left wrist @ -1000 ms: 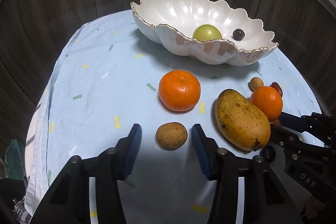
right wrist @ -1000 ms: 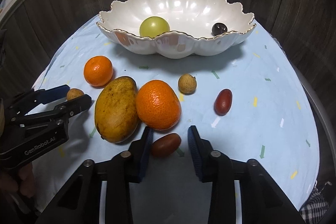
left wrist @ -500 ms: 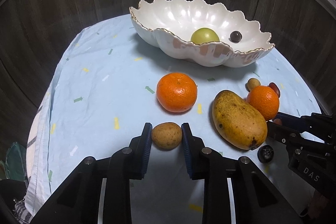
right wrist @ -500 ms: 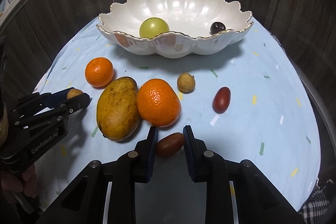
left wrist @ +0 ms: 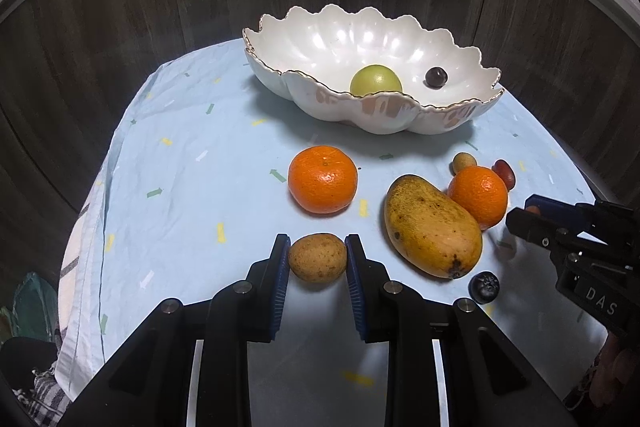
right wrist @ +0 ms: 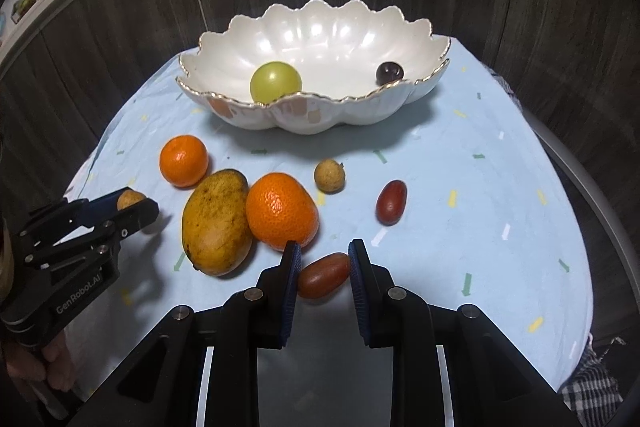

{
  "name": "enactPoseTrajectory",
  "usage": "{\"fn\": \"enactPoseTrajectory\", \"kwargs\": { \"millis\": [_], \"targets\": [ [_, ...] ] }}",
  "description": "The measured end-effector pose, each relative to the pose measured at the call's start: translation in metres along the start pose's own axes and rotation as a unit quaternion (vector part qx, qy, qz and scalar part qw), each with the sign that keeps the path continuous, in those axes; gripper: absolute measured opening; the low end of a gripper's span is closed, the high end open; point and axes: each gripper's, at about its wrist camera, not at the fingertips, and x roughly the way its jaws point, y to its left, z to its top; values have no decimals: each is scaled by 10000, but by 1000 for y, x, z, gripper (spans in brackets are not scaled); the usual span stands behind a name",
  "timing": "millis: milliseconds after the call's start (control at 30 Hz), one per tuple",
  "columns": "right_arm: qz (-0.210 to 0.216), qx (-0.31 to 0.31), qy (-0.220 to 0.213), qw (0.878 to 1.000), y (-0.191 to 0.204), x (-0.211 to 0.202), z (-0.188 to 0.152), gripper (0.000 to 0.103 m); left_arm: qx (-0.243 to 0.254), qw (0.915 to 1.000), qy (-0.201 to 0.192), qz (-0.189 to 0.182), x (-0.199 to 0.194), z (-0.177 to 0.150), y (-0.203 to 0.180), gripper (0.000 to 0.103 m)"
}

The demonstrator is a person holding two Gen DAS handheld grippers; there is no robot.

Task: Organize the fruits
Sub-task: 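Close the right tool on the red date while the left tool lifts the kiwi, then carry the kiwi in the left tool and date in the right tool over the white bowl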

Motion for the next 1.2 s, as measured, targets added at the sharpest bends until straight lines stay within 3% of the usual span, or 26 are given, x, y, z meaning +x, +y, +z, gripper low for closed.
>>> {"fn": "enactPoseTrajectory", "kwargs": {
  "millis": [1200],
  "targets": [
    [62,256,-884,9957,-19,-55,47,26,20,9992,-409,-33,-47,54,-21,27]
  ]
}}
